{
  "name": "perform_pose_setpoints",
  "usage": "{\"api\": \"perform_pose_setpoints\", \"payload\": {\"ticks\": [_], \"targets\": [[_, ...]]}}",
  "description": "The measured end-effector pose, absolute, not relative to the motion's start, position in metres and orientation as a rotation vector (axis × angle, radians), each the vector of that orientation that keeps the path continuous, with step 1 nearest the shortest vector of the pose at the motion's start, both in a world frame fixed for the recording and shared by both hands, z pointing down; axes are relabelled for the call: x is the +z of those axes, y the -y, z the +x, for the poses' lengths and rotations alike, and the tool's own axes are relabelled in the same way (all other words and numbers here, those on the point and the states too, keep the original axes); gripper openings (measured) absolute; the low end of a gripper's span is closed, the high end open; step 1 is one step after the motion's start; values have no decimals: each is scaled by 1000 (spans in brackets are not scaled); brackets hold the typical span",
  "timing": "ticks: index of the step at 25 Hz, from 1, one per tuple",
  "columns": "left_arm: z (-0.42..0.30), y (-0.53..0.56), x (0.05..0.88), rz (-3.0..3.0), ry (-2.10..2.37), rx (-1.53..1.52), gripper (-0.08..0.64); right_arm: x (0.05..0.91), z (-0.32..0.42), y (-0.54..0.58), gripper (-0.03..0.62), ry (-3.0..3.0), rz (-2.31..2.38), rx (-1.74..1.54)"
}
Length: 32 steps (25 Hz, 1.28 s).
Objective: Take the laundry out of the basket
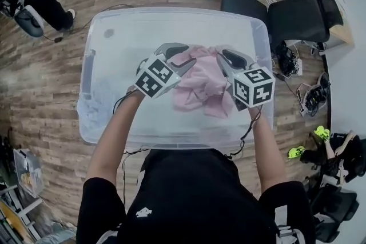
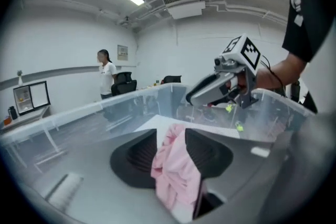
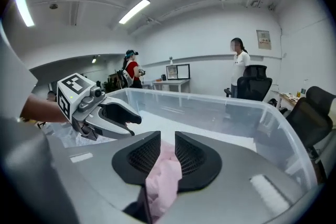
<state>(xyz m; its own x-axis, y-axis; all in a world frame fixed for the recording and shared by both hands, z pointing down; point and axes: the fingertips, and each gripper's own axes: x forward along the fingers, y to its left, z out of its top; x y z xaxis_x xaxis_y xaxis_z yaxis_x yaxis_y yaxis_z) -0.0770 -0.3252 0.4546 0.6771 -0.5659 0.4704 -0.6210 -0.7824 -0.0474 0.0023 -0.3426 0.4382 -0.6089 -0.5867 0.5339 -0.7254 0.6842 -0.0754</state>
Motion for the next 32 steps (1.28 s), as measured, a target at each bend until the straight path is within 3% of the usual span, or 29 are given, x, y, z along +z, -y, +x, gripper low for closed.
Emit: {"api": "perform_pose_setpoints", "payload": {"ticks": [5, 8, 10, 18, 23, 32], "targets": [[-56, 330, 518, 2720, 807, 878, 228, 483, 24, 345, 162, 2255, 937, 436], [-53, 326, 555, 2685, 697, 982, 286, 512, 29, 341, 275, 2149, 867, 425], [-50, 322, 576, 2666, 633, 1018, 311, 528, 31, 338, 317, 2097, 837, 414], [-35, 317, 641, 2641, 473, 1143, 510, 598, 45, 325, 482, 1867, 715, 408], [-31, 311, 674, 2657, 402, 1274, 555, 645, 55, 318, 505, 1697, 650, 292], [-32, 307, 709, 2608, 399, 1312, 558, 688, 54, 312, 560, 1646, 549, 208]]}}
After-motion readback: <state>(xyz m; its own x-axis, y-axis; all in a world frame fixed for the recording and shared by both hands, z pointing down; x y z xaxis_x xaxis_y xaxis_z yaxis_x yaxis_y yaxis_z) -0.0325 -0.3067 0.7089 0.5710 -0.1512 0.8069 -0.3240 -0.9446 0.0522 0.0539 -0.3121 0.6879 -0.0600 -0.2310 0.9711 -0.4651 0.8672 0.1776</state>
